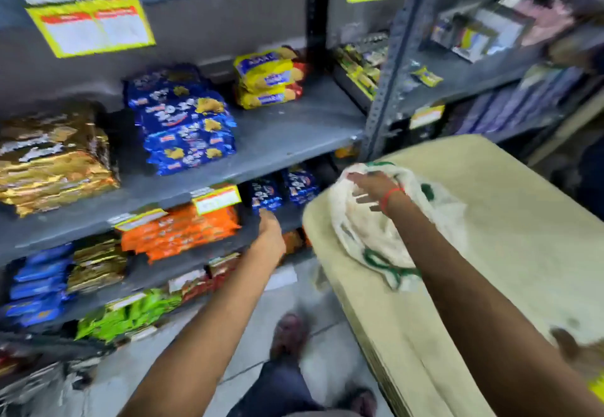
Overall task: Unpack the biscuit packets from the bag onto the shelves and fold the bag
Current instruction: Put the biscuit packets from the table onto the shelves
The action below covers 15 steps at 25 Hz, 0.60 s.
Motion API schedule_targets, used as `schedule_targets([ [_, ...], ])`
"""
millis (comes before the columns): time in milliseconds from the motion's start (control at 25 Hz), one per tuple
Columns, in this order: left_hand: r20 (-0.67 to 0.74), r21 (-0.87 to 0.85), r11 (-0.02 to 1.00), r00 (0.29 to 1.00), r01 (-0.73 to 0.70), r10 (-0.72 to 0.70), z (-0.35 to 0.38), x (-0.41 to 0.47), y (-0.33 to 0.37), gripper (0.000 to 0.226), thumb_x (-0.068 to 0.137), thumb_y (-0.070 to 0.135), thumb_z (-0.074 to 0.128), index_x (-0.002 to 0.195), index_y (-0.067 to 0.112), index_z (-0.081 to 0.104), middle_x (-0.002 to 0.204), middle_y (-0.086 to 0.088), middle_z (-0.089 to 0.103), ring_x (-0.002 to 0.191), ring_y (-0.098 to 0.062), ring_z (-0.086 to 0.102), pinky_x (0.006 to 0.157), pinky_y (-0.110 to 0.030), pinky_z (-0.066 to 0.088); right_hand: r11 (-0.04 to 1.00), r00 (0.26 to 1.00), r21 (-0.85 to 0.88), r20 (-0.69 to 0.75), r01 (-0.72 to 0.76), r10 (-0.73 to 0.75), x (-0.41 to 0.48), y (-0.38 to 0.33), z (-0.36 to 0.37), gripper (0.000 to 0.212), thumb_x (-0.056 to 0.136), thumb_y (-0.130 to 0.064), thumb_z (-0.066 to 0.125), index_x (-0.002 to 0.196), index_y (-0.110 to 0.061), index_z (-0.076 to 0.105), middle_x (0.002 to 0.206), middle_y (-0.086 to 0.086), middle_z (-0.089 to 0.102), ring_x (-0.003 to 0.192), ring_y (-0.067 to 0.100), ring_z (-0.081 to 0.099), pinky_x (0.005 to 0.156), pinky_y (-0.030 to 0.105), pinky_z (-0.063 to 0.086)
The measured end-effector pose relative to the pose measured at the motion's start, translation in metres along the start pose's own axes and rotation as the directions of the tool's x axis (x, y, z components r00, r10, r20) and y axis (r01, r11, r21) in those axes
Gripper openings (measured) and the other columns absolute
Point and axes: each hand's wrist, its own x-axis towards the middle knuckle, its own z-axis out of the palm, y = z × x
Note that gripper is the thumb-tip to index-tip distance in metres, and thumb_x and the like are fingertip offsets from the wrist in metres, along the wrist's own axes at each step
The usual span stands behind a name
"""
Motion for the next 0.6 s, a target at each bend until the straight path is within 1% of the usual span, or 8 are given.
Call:
schedule_targets([
  [80,0.116,0.180,0.982,0.990,0.060,-0.082,0.038,-0.038,-0.056,0.057,0.100,0.042,0.031,0.143,0.005,0.038,0.148,-0.014,0.043,0.135,-0.033,0.043,0.114,-0.042,0.035,0.997,0.992,-0.064,-0.117,-0.049,0.042,-0.024,0.046,-0.053,0.036,0.091,-0.037,0.056,0.103,-0.003,0.057,0.103,0.017,0.057,0.082,0.020,0.055,0.056,0.021,0.037],
  [200,0.384,0.561,0.827,0.870,0.048,-0.311,0.088,-0.085,-0.138,0.053,0.099,0.038,0.037,0.143,0.008,0.037,0.147,-0.012,0.043,0.135,-0.032,0.043,0.112,-0.042,0.038,0.960,0.914,-0.166,-0.377,-0.224,0.148,-0.067,0.128,-0.131,0.047,0.090,-0.043,0.054,0.111,-0.001,0.057,0.127,0.019,0.057,0.118,0.030,0.054,0.096,0.032,0.043],
  [280,0.449,0.640,0.767,0.785,0.052,-0.428,0.125,-0.130,-0.178,0.058,0.096,0.048,0.038,0.139,0.008,0.041,0.141,-0.009,0.048,0.132,-0.031,0.046,0.110,-0.050,0.038,0.934,0.797,-0.118,-0.564,-0.337,0.216,-0.104,0.189,-0.176,0.054,0.088,-0.044,0.057,0.122,-0.003,0.053,0.135,0.020,0.053,0.126,0.036,0.048,0.106,0.038,0.039],
  [360,0.463,0.698,0.715,0.735,0.043,-0.495,0.156,-0.176,-0.206,0.058,0.095,0.051,0.040,0.135,0.010,0.045,0.127,-0.007,0.054,0.129,-0.025,0.050,0.084,-0.037,0.040,0.893,0.664,-0.106,-0.707,-0.437,0.241,-0.141,0.239,-0.203,0.059,0.085,-0.045,0.059,0.127,-0.005,0.051,0.133,0.021,0.052,0.125,0.039,0.046,0.105,0.041,0.038],
  [400,0.486,0.756,0.654,0.681,-0.015,-0.547,0.166,-0.196,-0.222,0.056,0.094,0.051,0.040,0.128,0.008,0.051,0.121,-0.012,0.061,0.120,-0.018,0.058,0.084,-0.028,0.044,0.874,0.600,-0.091,-0.761,-0.477,0.248,-0.159,0.261,-0.215,0.060,0.083,-0.045,0.062,0.127,-0.005,0.051,0.133,0.021,0.052,0.124,0.040,0.046,0.103,0.043,0.039],
  [480,0.477,0.849,0.517,0.586,-0.113,-0.655,0.176,-0.232,-0.252,0.055,0.093,0.052,0.040,0.087,0.004,0.067,0.079,-0.016,0.074,0.060,-0.002,0.071,0.044,-0.011,0.047,0.846,0.489,-0.028,-0.826,-0.533,0.281,-0.190,0.303,-0.237,0.066,0.079,-0.047,0.066,0.126,-0.004,0.051,0.132,0.022,0.052,0.123,0.041,0.045,0.101,0.046,0.041],
  [520,0.466,0.872,0.457,0.580,-0.174,-0.669,0.179,-0.241,-0.270,0.055,0.093,0.053,0.039,0.077,0.009,0.069,0.077,-0.012,0.073,0.036,-0.001,0.062,0.031,-0.009,0.039,0.835,0.456,0.027,-0.828,-0.550,0.327,-0.204,0.323,-0.249,0.070,0.077,-0.050,0.068,0.126,-0.003,0.050,0.133,0.023,0.051,0.124,0.042,0.044,0.101,0.047,0.041],
  [600,0.463,0.885,0.388,0.558,-0.255,-0.689,0.183,-0.251,-0.300,0.058,0.089,0.061,0.039,0.105,0.014,0.068,0.112,-0.005,0.065,0.048,-0.003,0.065,0.046,-0.011,0.049,0.843,0.473,0.187,-0.758,-0.504,0.450,-0.220,0.353,-0.268,0.082,0.074,-0.054,0.070,0.132,-0.002,0.044,0.138,0.022,0.048,0.128,0.040,0.044,0.103,0.046,0.042],
])
